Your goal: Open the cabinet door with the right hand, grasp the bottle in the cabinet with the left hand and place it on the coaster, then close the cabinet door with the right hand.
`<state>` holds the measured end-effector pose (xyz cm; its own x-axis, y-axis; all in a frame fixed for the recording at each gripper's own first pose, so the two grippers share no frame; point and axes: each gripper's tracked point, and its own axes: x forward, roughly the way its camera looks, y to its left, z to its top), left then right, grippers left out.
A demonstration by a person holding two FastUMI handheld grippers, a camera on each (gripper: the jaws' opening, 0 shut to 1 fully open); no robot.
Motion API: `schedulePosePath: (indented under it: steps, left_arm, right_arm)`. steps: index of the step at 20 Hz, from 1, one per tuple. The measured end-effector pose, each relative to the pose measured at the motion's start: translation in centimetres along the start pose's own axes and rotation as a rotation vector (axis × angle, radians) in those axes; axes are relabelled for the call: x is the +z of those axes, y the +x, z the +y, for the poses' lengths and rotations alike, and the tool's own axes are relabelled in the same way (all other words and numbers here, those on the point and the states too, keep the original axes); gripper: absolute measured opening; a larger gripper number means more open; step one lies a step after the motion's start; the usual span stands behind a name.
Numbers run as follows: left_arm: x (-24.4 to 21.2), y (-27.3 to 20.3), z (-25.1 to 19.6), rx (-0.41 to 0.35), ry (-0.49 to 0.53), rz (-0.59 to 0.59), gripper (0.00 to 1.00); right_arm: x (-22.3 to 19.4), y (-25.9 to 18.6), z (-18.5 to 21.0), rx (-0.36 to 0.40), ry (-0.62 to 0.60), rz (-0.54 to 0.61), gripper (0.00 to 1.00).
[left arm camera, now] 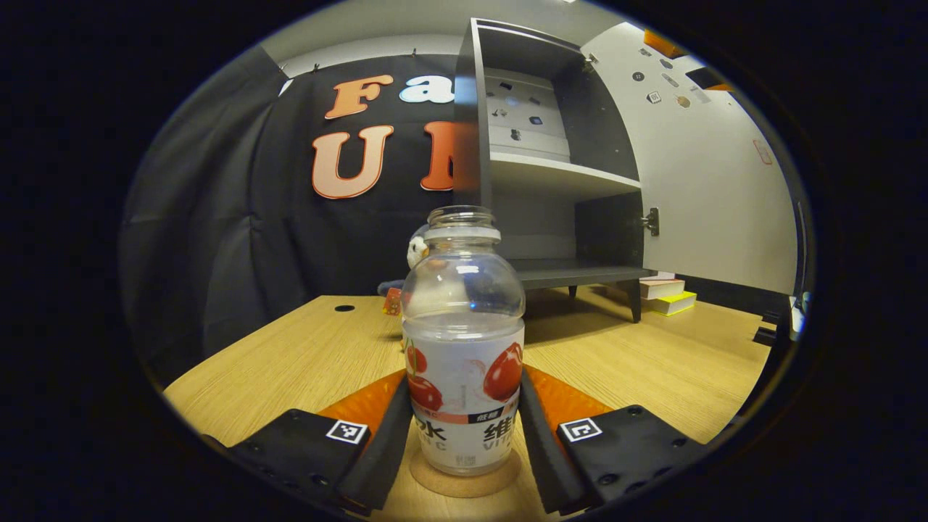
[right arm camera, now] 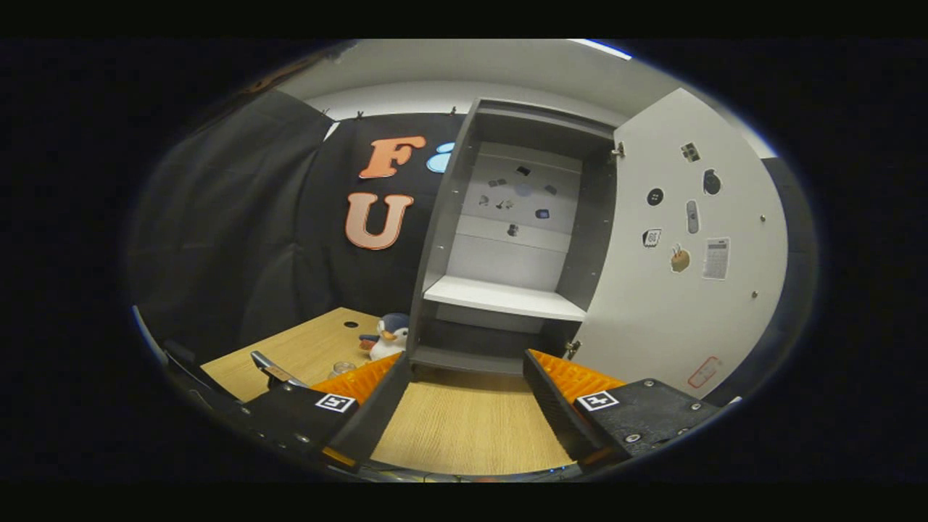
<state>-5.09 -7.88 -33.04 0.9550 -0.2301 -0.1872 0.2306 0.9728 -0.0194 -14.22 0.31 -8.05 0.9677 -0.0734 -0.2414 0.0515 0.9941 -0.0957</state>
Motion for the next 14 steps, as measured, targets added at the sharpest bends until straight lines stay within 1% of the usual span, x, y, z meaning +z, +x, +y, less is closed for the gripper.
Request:
schedulePosePath:
  steps: [4,8,14]
  left_arm:
    - [-0.3,-0.8,-0.1,0.0,0.004,0.031,0.81]
    - [-0.4,-1.4,-0.2,-0.006,0.018,0.038,0.81]
    - [-0.8,-1.4,-0.2,-0.005,0.023,0.065,0.85]
  right_arm:
    - [-0.3,-0.3,-0.3,-0.013,0.007,0.01,0.95]
    - [-0.7,-0.8,-0.6,-0.022,0.023,0.019,0.95]
    - [-1.0,-1.1,-0.7,-0.025,0.045,0.03,0.95]
